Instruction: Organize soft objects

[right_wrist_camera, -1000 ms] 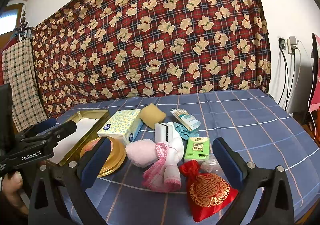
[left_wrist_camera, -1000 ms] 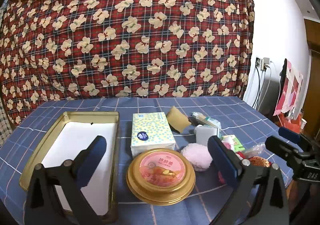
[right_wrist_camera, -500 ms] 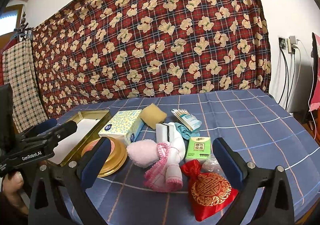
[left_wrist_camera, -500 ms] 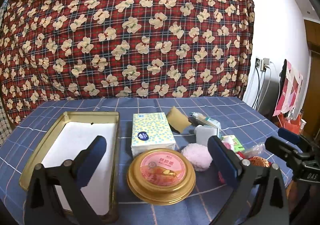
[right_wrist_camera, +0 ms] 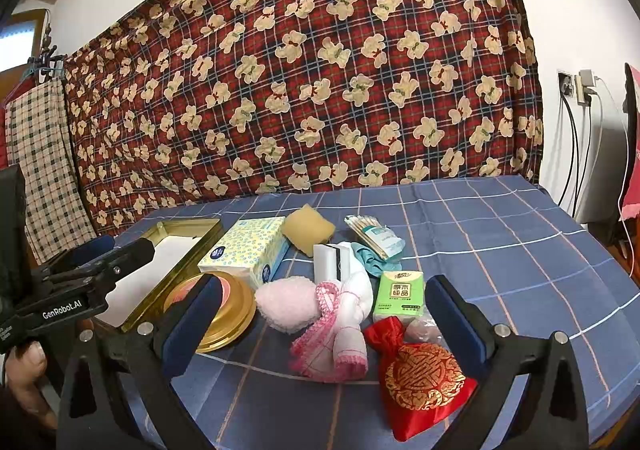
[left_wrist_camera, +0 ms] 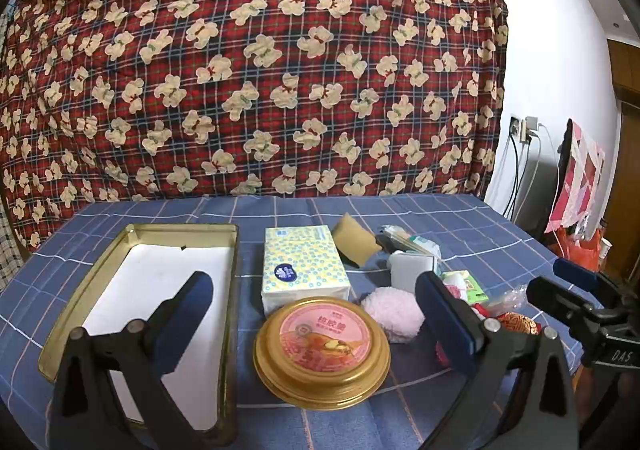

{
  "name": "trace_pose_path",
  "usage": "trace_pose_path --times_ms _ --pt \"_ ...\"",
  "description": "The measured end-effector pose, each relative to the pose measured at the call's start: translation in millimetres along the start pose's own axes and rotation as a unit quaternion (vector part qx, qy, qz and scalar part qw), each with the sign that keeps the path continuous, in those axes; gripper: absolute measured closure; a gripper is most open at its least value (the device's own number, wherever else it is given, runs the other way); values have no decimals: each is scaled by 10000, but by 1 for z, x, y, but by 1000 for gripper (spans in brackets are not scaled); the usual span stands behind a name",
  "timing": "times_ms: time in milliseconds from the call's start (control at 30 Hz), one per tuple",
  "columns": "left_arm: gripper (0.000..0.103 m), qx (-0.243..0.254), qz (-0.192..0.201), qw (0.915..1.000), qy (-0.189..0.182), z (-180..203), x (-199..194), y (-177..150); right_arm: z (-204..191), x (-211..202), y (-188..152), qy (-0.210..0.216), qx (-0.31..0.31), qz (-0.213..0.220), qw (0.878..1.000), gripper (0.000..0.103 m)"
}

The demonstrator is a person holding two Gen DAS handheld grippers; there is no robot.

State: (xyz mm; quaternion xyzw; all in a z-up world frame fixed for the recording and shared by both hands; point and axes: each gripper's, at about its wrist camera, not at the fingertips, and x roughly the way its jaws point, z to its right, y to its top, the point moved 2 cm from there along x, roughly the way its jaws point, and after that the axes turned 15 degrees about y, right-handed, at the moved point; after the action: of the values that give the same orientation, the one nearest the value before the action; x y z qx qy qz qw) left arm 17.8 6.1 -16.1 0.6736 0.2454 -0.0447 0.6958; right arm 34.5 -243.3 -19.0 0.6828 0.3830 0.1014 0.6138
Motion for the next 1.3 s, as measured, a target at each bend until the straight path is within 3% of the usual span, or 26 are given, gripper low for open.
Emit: trace_pose_path --times_ms 1300 --pt "0 9 16 10000 -17 -1 0 1 7 -7 -2 -130 110 36 9998 0"
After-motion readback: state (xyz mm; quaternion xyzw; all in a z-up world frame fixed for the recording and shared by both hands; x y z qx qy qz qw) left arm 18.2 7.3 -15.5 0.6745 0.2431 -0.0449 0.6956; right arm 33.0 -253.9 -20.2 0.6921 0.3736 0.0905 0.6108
